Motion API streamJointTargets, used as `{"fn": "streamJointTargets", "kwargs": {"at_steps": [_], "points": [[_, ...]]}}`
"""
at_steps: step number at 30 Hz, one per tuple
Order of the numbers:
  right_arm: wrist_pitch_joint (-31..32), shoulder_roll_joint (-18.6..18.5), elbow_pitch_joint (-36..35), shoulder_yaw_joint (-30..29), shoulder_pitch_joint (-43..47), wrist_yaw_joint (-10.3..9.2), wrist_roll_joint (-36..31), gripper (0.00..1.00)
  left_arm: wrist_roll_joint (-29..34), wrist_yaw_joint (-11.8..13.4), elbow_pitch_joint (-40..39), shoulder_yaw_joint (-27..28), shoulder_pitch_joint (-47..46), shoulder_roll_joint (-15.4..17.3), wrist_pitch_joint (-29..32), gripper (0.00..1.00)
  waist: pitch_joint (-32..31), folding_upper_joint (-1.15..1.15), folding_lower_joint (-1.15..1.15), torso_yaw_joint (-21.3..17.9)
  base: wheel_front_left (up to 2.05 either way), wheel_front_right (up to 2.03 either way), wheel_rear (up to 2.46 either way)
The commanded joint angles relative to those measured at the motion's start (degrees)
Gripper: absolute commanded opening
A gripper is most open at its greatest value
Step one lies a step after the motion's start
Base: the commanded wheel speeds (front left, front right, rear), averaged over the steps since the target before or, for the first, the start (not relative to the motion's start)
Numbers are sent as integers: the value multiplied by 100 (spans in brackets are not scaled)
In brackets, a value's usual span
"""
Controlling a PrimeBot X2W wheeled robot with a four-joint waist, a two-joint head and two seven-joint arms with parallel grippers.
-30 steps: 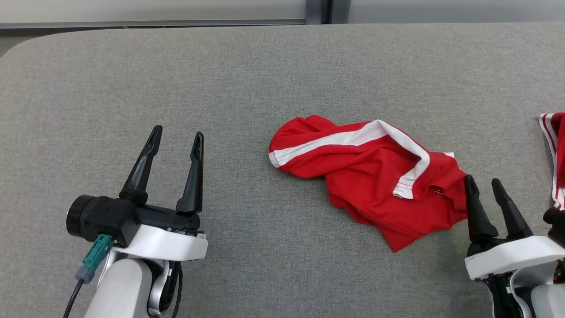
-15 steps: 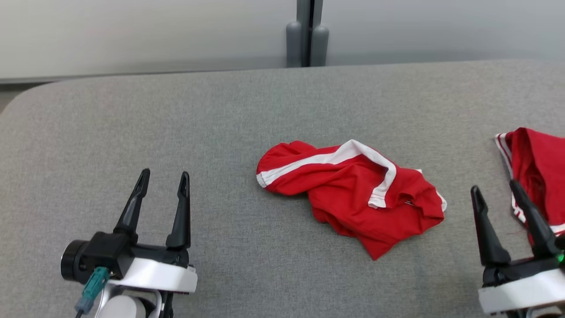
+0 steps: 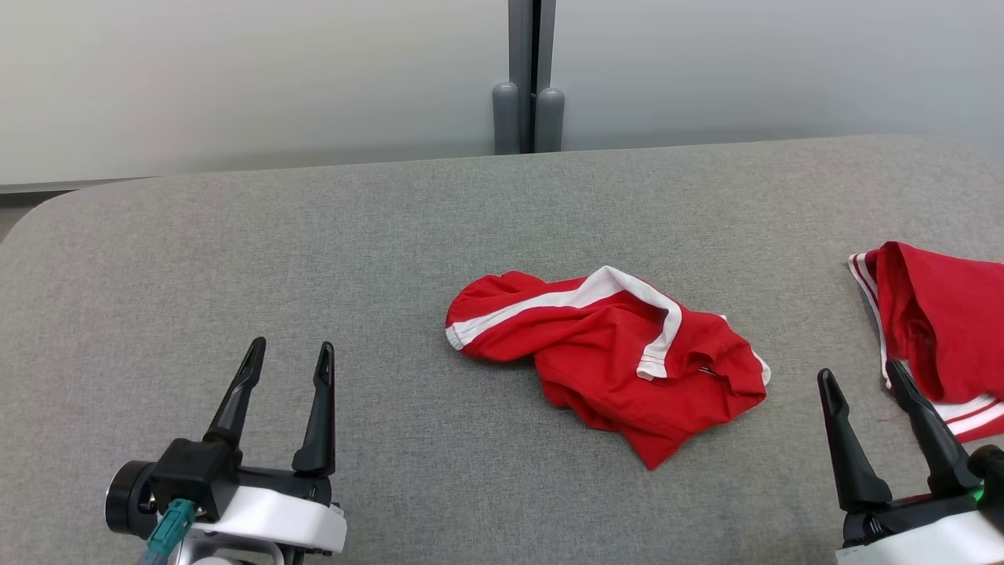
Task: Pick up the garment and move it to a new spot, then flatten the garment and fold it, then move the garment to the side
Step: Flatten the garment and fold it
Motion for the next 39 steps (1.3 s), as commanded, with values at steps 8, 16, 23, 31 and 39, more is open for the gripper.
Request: {"fn": "streamJointTargets", "kwargs": {"at_steps": [8, 16, 23, 31, 39], "points": [[68, 30, -26, 28, 27, 0, -30, 100, -36, 51, -70, -30, 7, 44, -4, 100, 54, 0, 0, 35, 0, 0, 0], [346, -185, 192, 323, -271, 0, -4, 100, -33, 34, -121, -91, -258, 25, -11, 100, 339, 0, 0, 140, 0, 0, 0], [318, -361, 1117, 1035, -830, 0, 270, 100, 9, -76, -25, -277, -682, -90, -89, 100, 814, 0, 0, 447, 0, 0, 0], [-103, -276, 2093, 1289, -1604, 0, 599, 84, 23, -100, 155, -368, -959, -206, -190, 100, 1075, 0, 0, 573, 0, 0, 0], [-358, -366, 2078, 966, -1731, 0, 729, 0, 51, -81, 161, -307, -993, -184, -222, 100, 1141, 0, 0, 472, 0, 0, 0]]}}
